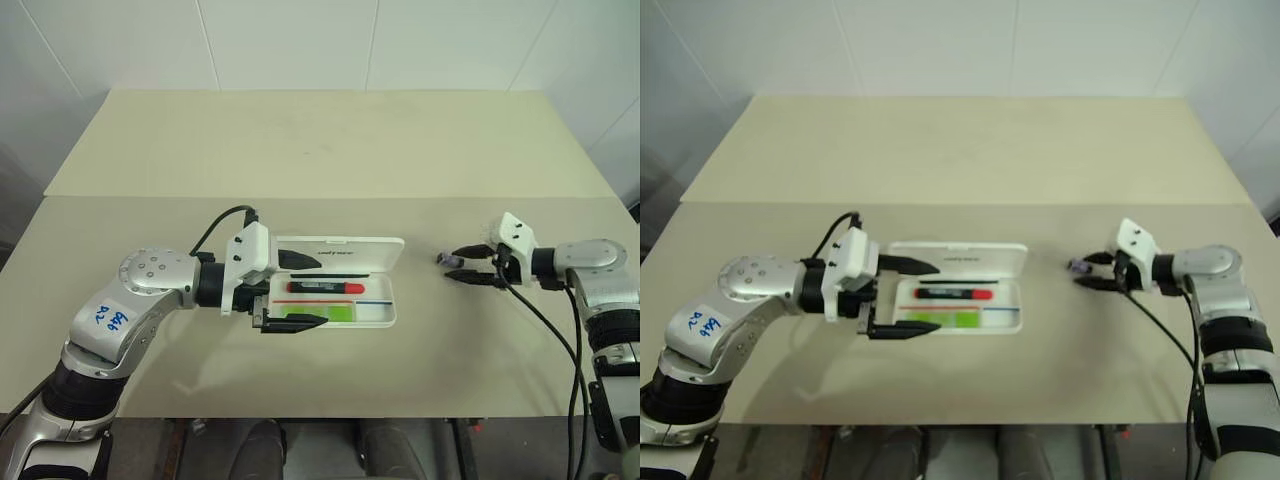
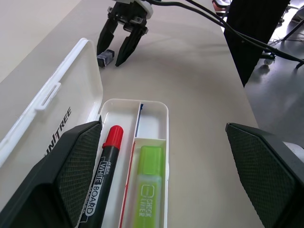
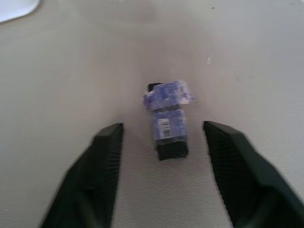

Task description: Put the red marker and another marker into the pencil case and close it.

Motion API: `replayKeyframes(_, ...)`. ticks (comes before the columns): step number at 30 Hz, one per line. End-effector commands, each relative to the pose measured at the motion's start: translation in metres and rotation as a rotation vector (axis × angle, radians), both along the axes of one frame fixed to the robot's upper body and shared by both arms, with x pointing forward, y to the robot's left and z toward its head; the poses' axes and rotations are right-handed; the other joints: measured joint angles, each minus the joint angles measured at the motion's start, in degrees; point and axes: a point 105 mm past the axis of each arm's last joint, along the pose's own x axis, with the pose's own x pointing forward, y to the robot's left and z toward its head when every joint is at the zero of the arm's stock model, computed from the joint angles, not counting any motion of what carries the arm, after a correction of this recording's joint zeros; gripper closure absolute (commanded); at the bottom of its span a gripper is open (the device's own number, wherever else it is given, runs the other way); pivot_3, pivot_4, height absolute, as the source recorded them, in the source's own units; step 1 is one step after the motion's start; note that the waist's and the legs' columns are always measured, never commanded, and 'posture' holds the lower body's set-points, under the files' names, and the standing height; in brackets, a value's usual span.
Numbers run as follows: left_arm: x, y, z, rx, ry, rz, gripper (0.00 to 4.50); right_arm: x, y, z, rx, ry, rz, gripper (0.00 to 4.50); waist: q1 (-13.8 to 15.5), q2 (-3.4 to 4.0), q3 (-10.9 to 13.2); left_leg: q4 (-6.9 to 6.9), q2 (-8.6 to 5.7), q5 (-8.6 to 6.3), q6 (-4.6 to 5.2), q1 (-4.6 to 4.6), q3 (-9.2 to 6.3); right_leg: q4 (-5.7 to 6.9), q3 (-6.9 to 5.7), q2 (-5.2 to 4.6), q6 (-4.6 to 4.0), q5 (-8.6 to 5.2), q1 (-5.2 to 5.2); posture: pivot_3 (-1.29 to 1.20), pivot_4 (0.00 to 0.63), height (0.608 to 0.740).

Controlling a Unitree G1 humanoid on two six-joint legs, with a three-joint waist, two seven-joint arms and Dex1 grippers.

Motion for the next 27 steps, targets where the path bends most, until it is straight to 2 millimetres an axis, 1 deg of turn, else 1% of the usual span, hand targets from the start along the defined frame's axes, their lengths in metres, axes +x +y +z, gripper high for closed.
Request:
replayKeyframes(1,0.0,0.002,0.008,-0.001,-0.048,0.001,0.0,-0.001,-0.002,-0.001,-0.004,0.004,0.011,3.38,-0.12,0.0,0.0,0.02,0.0,0.0,-0.01,0.0,0.0,0.0,0.0,0.0,0.0,0.01,0.01,0.0,0.15,0.74)
replayKeyframes(3,0.001,0.002,0.009,0.0,-0.05,0.002,0.0,-0.002,0.001,-0.002,0.011,0.011,0.019,4.1,-0.33,0.0,0.0,0.03,0.0,0.02,-0.03,0.01,0.0,0.01,0.01,0.0,0.0,0.04,0.02,0.0,0.15,0.74)
replayKeyframes(4,0.002,0.002,0.009,0.0,-0.05,0.003,0.0,-0.002,0.002,-0.002,0.016,0.011,0.022,4.17,-0.46,0.0,0.0,0.04,0.0,0.02,-0.04,0.02,0.0,0.01,0.01,0.0,0.01,0.05,0.03,0.0,0.15,0.74)
replayKeyframes(8,0.002,0.002,0.009,0.003,-0.053,-0.001,0.0,0.0,0.008,-0.001,0.028,-0.009,0.027,4.17,-0.76,0.0,0.0,0.02,0.01,0.03,-0.05,0.04,-0.02,0.03,0.01,0.03,0.0,0.05,0.04,0.0,0.15,0.74)
replayKeyframes(11,0.002,0.002,0.009,0.005,-0.052,-0.004,0.0,0.0,0.008,0.0,0.022,-0.027,0.014,4.17,-0.96,0.0,0.0,0.0,0.01,0.03,-0.05,0.04,-0.01,0.03,0.03,0.03,0.0,0.05,0.02,0.0,0.15,0.74)
replayKeyframes(14,0.004,0.008,0.007,0.017,-0.047,-0.002,0.0,-0.008,0.009,0.007,0.041,-0.04,0.031,4.17,-0.86,0.0,0.0,-0.01,0.02,0.03,-0.05,0.05,-0.03,0.04,0.03,0.07,0.0,0.05,0.02,0.0,0.15,0.74)
replayKeyframes(21,0.007,0.036,-0.01,0.101,-0.048,0.01,0.0,-0.04,0.017,0.025,0.042,-0.045,0.103,4.17,-0.82,0.03,0.01,-0.02,0.01,0.02,-0.03,0.04,0.02,0.03,0.12,0.07,0.0,0.05,0.01,0.0,0.15,0.74)
replayKeyframes(24,0.003,0.045,-0.019,0.127,-0.045,0.006,0.0,-0.057,0.028,0.031,0.058,-0.047,0.138,4.17,-0.79,0.03,0.01,-0.02,0.02,0.02,-0.03,0.04,0.01,0.04,0.12,0.08,0.0,0.05,0.0,0.0,0.15,0.74)
replayKeyframes(27,0.002,0.049,-0.025,0.137,-0.047,0.004,0.0,-0.07,0.043,0.035,0.083,-0.045,0.175,4.17,-0.74,0.03,0.01,-0.01,0.03,0.01,-0.02,0.06,0.02,0.05,0.13,0.09,-0.01,0.04,0.02,0.0,0.15,0.74)
